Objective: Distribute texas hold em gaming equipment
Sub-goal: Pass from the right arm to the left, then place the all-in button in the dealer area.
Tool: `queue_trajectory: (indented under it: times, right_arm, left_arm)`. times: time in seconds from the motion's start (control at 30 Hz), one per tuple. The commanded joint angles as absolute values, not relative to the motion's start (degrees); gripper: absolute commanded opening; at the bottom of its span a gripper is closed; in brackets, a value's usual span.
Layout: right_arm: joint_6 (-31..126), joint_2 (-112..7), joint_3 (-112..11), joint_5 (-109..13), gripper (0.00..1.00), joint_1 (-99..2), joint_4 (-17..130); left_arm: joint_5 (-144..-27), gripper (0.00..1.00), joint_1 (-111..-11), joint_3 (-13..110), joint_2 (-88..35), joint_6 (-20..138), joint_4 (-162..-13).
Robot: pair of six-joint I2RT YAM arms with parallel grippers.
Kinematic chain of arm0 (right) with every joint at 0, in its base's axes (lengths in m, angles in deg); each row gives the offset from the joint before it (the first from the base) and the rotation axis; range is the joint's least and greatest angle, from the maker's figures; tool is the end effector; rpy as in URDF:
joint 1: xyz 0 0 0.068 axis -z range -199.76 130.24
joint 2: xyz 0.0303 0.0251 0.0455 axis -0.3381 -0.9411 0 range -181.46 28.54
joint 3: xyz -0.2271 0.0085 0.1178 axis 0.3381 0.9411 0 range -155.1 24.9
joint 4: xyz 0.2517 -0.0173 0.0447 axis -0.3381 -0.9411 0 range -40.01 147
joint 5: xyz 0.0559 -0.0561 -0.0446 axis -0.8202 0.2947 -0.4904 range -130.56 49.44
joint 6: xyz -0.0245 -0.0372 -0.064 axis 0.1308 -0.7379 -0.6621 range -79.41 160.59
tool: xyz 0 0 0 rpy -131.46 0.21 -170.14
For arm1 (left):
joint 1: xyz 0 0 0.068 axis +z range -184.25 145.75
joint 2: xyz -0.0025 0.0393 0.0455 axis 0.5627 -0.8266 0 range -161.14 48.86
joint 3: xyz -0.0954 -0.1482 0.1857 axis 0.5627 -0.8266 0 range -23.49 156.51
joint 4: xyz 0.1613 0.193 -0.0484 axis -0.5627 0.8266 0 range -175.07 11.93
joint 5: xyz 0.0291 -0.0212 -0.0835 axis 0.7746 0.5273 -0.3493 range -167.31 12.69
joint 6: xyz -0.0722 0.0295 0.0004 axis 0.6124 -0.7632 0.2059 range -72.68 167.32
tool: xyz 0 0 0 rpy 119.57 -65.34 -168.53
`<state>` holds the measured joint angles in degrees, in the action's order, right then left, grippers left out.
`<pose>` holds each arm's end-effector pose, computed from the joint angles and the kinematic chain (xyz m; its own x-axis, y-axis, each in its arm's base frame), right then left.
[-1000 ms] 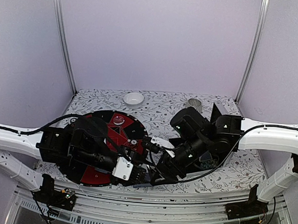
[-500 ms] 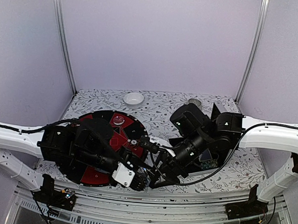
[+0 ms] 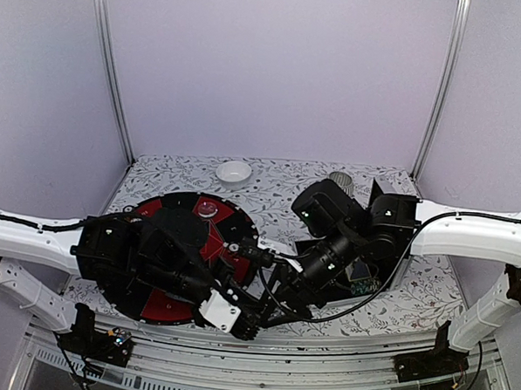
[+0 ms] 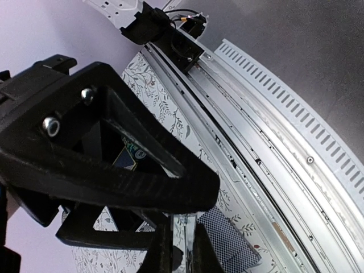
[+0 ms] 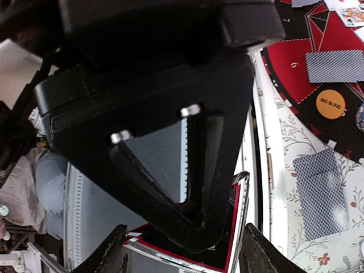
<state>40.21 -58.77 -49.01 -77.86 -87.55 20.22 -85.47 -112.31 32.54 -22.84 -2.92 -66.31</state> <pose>0.0898 0.3268 0.2652 -0.2845 -0.7106 -0.6435 -0.8851 -0.0633 0.4612 0.0537 -0.3001 0.2615 0.6883 0.4231 -0.5892 0.7248 -0.3677 0.5826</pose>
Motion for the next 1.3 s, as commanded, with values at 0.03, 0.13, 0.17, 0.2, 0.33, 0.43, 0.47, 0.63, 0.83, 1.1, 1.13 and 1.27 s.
queue_trajectory:
  times: [0.03, 0.13, 0.17, 0.2, 0.33, 0.43, 0.47, 0.63, 0.83, 1.1, 1.13, 1.27]
  right_arm:
    - [38.8, -59.0, -50.9, -77.4, 0.29, -87.4, 20.2]
    - [38.9, -58.5, -50.8, -76.2, 0.30, -87.4, 20.2]
    - [39.1, -58.2, -50.7, -75.2, 0.38, -87.4, 20.2]
    - [39.3, -57.8, -50.5, -73.6, 0.48, -87.2, 20.3]
    - [41.9, -54.4, -49.0, -64.8, 0.99, -85.1, 21.4]
    - [45.4, -49.5, -46.0, -59.9, 0.99, -81.0, 24.6]
    - [46.3, -47.5, -45.0, -58.4, 0.99, -79.4, 25.9]
    - [50.2, -39.5, -38.4, -52.8, 0.99, -73.6, 29.9]
    - [51.0, -38.8, -35.7, -54.5, 0.99, -72.8, 32.1]
    - [51.0, -37.9, -34.0, -55.1, 0.99, -72.7, 32.7]
    - [51.0, -37.7, -33.8, -55.1, 0.99, -72.8, 32.6]
    - [51.5, -36.8, -33.3, -54.7, 0.99, -72.7, 32.6]
  left_arm:
    - [-86.0, 0.00, -113.1, 33.6, -22.9, -1.3, -66.7]
    - [-85.6, 0.00, -113.2, 33.6, -22.7, -0.1, -66.3]
    - [-84.7, 0.00, -113.1, 33.6, -22.6, 0.7, -66.3]
    - [-83.2, 0.00, -113.2, 33.6, -22.5, 1.6, -66.3]
    - [-74.1, 0.00, -112.4, 34.3, -23.3, 8.3, -64.2]
    - [-72.1, 0.00, -109.2, 34.4, -24.2, 13.4, -60.8]
    - [-71.8, 0.00, -106.9, 34.4, -24.6, 15.1, -60.1]
    - [-66.5, 0.00, -92.4, 36.0, -29.4, 21.6, -61.4]
    - [-54.7, 0.00, -80.9, 43.7, -46.1, 21.1, -67.5]
    - [-46.2, 0.00, -74.1, 57.4, -69.8, 17.6, -73.5]
    - [-46.2, 0.00, -73.6, 59.3, -71.9, 17.5, -73.7]
    - [-46.7, 0.00, -73.2, 64.3, -77.9, 15.4, -74.1]
